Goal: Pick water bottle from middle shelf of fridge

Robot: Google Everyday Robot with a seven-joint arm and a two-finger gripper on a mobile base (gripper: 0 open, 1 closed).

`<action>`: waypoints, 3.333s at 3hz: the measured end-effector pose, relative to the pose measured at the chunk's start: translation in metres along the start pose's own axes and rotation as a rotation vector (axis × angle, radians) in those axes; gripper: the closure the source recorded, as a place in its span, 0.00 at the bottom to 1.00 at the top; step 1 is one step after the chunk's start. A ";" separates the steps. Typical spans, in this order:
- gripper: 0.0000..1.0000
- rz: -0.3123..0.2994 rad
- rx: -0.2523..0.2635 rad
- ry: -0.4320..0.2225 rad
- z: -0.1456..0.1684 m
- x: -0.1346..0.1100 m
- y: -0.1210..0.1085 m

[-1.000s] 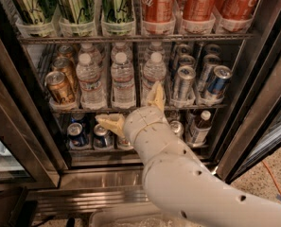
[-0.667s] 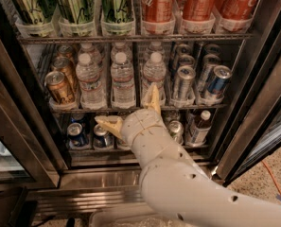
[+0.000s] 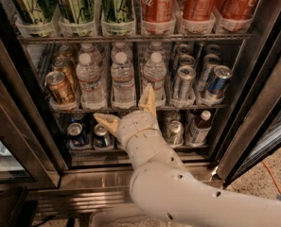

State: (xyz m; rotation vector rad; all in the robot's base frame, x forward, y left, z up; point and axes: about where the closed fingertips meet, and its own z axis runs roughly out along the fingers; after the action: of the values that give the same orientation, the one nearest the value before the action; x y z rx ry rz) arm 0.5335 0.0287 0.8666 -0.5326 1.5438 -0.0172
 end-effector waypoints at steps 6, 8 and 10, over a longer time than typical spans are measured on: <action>0.28 0.111 0.249 -0.089 0.040 -0.006 -0.009; 0.29 0.130 0.295 -0.076 0.062 -0.001 -0.020; 0.28 0.138 0.303 -0.048 0.075 0.008 -0.024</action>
Offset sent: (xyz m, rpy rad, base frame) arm 0.0240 0.0268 -0.0049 0.0934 -0.0639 -0.0781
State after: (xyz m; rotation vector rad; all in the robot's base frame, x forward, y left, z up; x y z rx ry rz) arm 0.6128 0.0280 0.8628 -0.1855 1.4942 -0.1297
